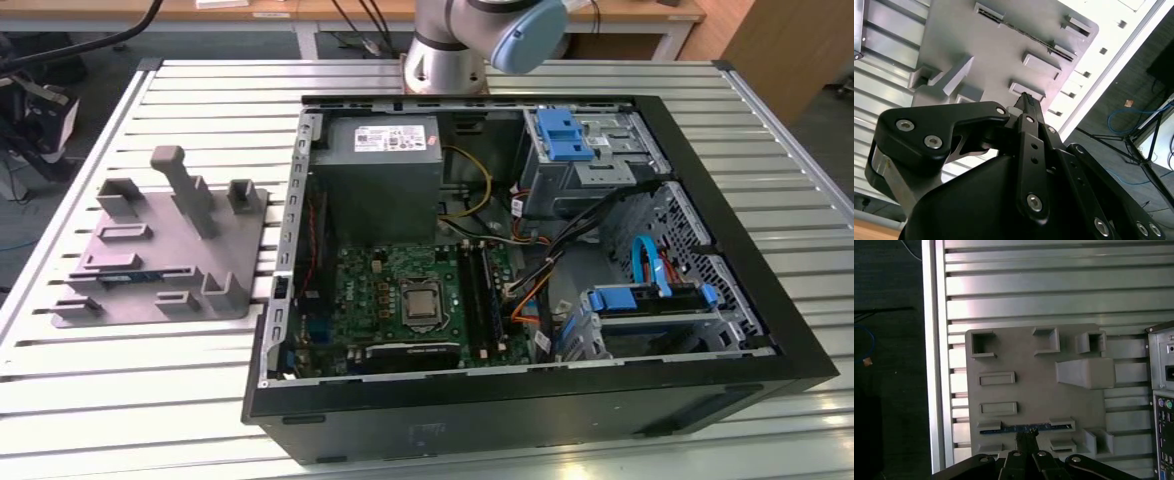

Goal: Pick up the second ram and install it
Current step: 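Reach for the second ram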

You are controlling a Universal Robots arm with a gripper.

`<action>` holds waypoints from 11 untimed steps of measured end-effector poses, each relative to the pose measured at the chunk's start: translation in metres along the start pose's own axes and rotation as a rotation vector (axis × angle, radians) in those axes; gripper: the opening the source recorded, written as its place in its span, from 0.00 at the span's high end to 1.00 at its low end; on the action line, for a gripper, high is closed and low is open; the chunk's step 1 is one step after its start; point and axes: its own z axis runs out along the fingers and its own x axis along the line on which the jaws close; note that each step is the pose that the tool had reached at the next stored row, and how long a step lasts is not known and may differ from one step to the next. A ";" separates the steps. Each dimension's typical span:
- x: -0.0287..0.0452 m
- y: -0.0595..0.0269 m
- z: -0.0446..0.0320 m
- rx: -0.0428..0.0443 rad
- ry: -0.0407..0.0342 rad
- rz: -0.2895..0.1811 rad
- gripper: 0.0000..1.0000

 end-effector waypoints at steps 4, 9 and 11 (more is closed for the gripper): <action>0.0034 -0.0016 0.0039 0.0000 -0.0002 0.000 0.90; 0.0058 -0.0030 0.0115 0.0002 -0.0001 0.000 0.90; 0.0064 -0.0035 0.0150 0.0002 0.0000 0.000 0.90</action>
